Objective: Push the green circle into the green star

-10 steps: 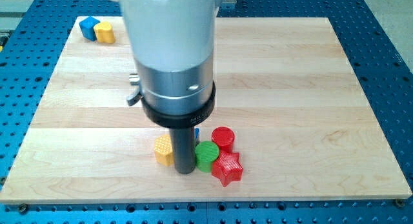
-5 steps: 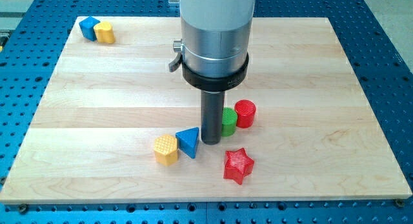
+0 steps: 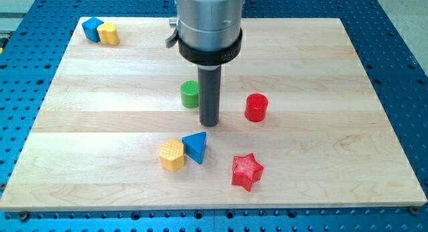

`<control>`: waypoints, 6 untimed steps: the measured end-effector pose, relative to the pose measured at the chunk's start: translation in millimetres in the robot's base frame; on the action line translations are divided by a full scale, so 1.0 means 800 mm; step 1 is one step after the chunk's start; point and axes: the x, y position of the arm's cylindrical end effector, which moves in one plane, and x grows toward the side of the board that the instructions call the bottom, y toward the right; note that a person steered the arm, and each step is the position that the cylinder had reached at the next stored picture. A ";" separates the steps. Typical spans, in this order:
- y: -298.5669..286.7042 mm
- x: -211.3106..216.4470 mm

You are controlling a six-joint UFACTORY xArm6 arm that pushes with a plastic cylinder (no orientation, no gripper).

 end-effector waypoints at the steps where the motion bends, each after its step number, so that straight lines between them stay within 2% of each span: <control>1: -0.039 -0.052; 3: -0.022 -0.144; 4: -0.034 -0.159; 5: -0.076 -0.161; 6: -0.053 -0.178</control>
